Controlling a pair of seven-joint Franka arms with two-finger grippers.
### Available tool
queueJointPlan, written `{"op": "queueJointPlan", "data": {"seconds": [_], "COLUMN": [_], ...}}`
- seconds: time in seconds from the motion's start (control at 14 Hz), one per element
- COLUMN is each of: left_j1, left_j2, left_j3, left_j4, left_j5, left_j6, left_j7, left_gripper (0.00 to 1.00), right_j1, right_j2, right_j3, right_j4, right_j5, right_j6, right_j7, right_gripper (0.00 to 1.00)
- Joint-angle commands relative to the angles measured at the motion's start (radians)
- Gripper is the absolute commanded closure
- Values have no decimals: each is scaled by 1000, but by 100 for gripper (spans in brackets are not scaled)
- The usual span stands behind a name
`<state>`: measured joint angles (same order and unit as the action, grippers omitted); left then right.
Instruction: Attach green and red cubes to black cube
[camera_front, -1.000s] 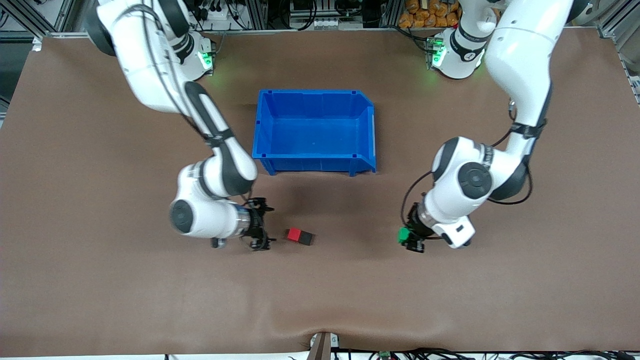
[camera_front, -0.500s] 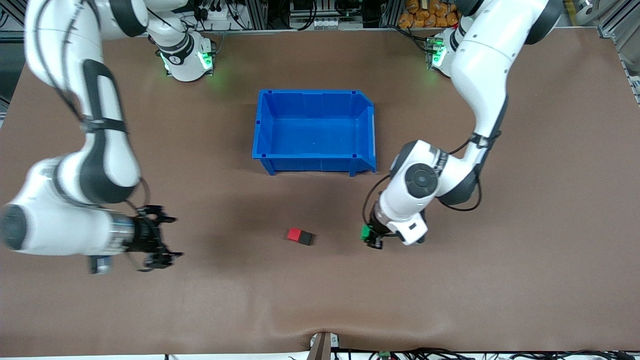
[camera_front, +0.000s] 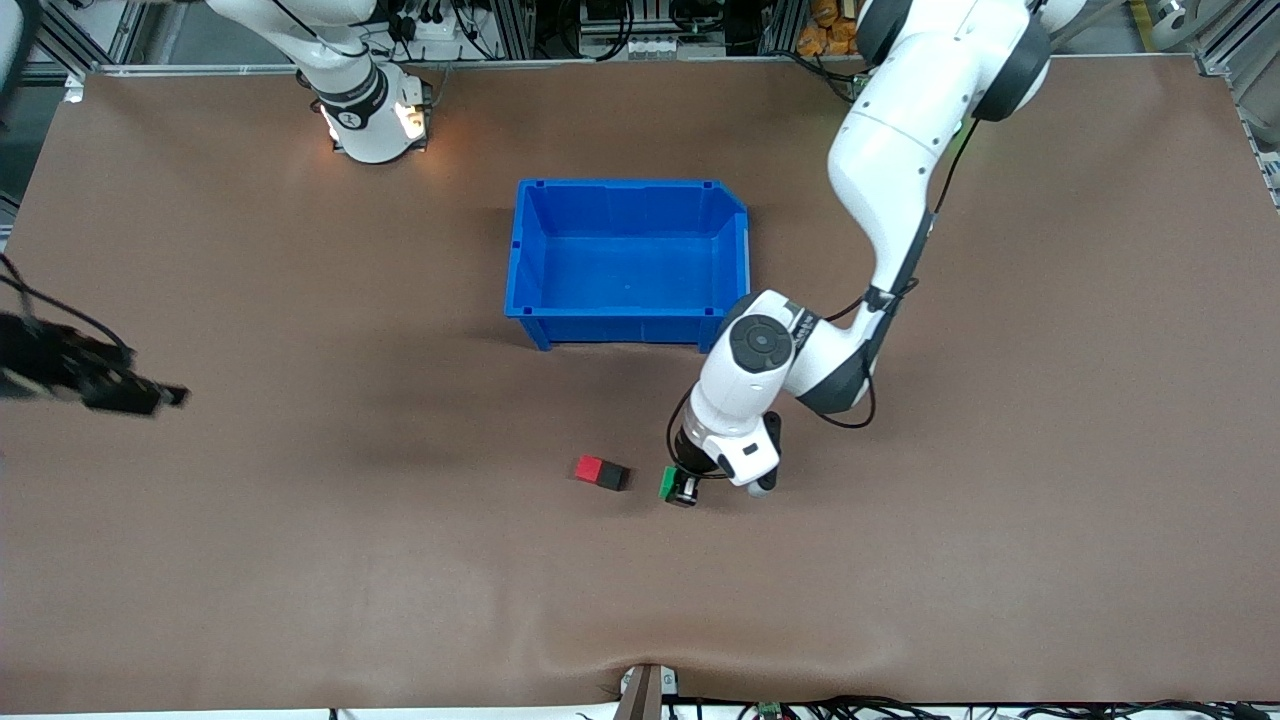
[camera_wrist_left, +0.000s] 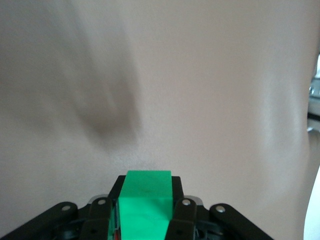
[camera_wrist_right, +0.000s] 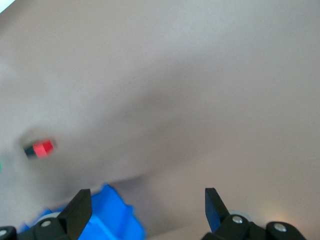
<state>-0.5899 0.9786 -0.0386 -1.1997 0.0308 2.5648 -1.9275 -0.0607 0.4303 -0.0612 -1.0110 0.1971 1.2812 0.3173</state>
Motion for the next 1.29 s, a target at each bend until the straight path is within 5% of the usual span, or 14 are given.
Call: {"op": "queueJointPlan", "data": {"seconds": [0.0, 0.43, 0.57, 0.79, 1.21], "left_j1": [-30, -53, -57, -70, -83], "left_j2": [60, 109, 123, 130, 137], "left_j3": [29, 29, 28, 31, 32], "left_j4": [72, 74, 74, 78, 77], "left_j5": [9, 8, 8, 8, 8], "left_j6": [49, 140, 141, 150, 150], "left_j7": [-7, -5, -5, -5, -4], "left_gripper": [100, 100, 100, 100, 100], "right_j1": [9, 58, 62, 47, 53], "right_j2": [-175, -476, -470, -429, -435], "right_j3": [-32, -31, -26, -29, -32], "right_j4": [-98, -588, -551, -338, -336], "right_j5": [-47, -145, -148, -156, -188], "right_j6": [-54, 160, 181, 141, 43], "right_j7": [-229, -262, -257, -259, -248], "right_gripper": [0, 0, 0, 0, 0]}}
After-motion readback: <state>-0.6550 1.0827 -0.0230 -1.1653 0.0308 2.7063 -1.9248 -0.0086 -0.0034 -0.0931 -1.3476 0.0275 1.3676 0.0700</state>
